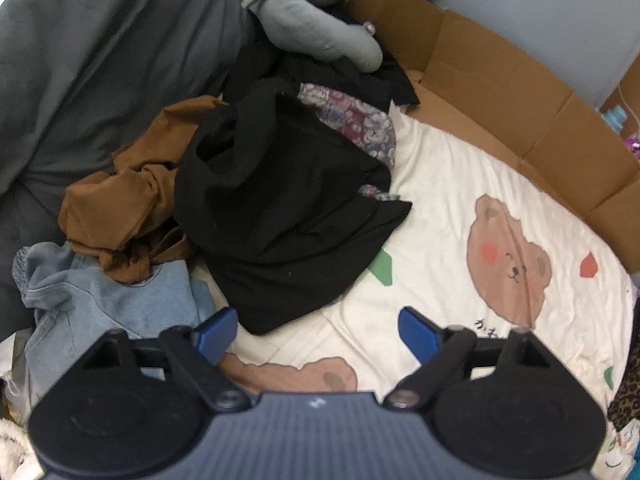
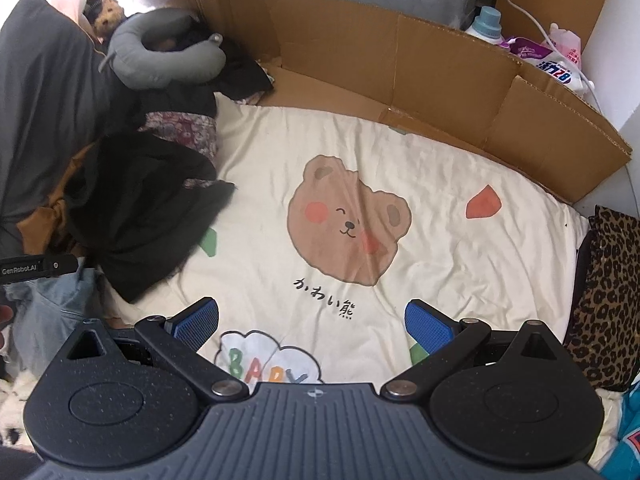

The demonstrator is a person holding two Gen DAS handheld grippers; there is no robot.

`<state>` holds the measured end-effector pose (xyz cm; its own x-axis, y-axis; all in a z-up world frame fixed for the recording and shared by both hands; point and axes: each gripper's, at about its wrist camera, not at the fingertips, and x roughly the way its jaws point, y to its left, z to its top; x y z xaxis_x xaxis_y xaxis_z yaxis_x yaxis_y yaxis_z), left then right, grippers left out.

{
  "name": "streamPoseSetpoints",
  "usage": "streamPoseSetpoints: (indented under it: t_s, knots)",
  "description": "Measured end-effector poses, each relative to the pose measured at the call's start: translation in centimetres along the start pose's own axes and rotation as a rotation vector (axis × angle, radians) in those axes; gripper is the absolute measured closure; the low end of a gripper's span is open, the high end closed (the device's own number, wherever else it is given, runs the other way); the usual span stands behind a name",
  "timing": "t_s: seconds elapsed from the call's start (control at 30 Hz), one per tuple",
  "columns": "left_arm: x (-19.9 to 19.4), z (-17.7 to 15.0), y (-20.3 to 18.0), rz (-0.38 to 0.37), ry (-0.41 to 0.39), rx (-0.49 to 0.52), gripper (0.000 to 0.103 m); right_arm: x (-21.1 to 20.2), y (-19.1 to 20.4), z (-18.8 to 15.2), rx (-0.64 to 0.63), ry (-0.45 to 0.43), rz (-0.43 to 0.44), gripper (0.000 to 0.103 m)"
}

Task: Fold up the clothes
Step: 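Move both tools toward the black knit garment on the clothes pile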

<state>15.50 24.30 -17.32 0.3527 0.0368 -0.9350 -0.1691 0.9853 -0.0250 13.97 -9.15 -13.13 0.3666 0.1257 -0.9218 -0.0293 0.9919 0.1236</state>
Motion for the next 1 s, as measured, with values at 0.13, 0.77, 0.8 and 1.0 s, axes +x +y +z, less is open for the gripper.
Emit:
streamPoseSetpoints:
  t_s: [0.13, 0.77, 0.8, 1.0]
  knots:
    - [2.3, -0.3, 0.3, 0.001, 0.018, 0.009, 0.016, 2.5, 0.2, 0.0, 0.004, 0.037, -0.005, 0.001]
    - [11.1, -2.3, 3.9, 0.015, 0.027, -0.021, 0.025, 14.3, 3.3, -0.4, -0.113, 0.101, 0.061, 0.001]
    - [11.5, -2.4, 4.2, 0.008, 0.021, -0.028, 0.025, 14.8, 3.5, -0.4, -0.117, 0.098, 0.071, 0.001]
    - [13.7, -3.6, 4.7, -0.009, -0.001, -0.035, 0.03, 17.2, 4.6, -1.1, -0.173, 0.036, 0.127, 0.001]
